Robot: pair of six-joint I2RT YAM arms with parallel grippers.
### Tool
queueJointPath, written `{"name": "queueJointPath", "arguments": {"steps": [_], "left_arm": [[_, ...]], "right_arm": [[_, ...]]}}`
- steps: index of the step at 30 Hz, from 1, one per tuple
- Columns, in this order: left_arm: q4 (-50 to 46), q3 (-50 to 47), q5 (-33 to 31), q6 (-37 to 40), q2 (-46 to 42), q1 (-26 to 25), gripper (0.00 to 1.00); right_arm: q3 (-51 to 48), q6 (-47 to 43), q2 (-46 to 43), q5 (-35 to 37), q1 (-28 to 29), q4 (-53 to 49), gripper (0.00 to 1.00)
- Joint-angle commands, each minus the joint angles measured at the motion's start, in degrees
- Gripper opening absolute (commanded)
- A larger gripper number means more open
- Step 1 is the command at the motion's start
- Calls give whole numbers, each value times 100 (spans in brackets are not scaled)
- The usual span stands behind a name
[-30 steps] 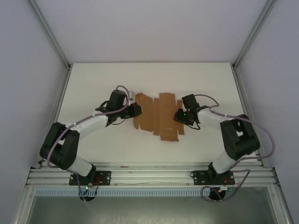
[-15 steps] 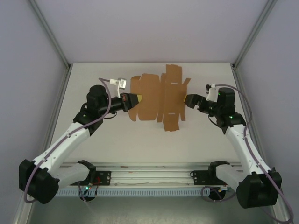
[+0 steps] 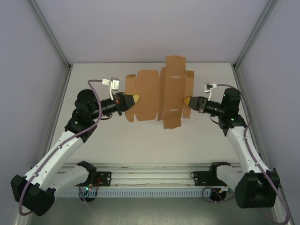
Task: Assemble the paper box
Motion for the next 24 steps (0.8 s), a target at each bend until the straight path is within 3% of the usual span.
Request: {"name": "queueJointPath", "arguments": {"steps": [1,3,7,10,13,14,15,16,18,24], "left_arm": [[-69,95,-202,235,-140,-14,0],[-155,73,-296,293,-178,-18,0],[-724,48,-932,535,-290,-13,0],[-1183,-115,-1700,710,-404,-16,0],[-1261,-423,-2039,710,-460,-11,0],[-1307,-508,-2145,669,-449,-9,21],[-1418,-579,-2279,646,-427,-9,53],[-1544,-623,-2438,655,-409,-13,76],[-1881,-699,-2856,656,-385,-11,99],[-2574,-791,-3636,699,-346,-10,100]], "right_arm": [[116,-200,-215,-179,8,-8,25],[169,-348,-242,-117,9,-209,15],[250,-521,-243,144,8,-557,6],[437,-1020,-225,645,5,-1369,6],[628,-1542,-174,1121,34,-2177,5],[704,-1737,-139,1204,68,-2426,5],[779,-1955,-100,1316,136,-2689,5],[831,-2108,-56,1479,210,-2888,6],[914,-2432,77,1860,403,-3226,8],[1129,-2932,1017,2830,1183,-3542,7]]}}
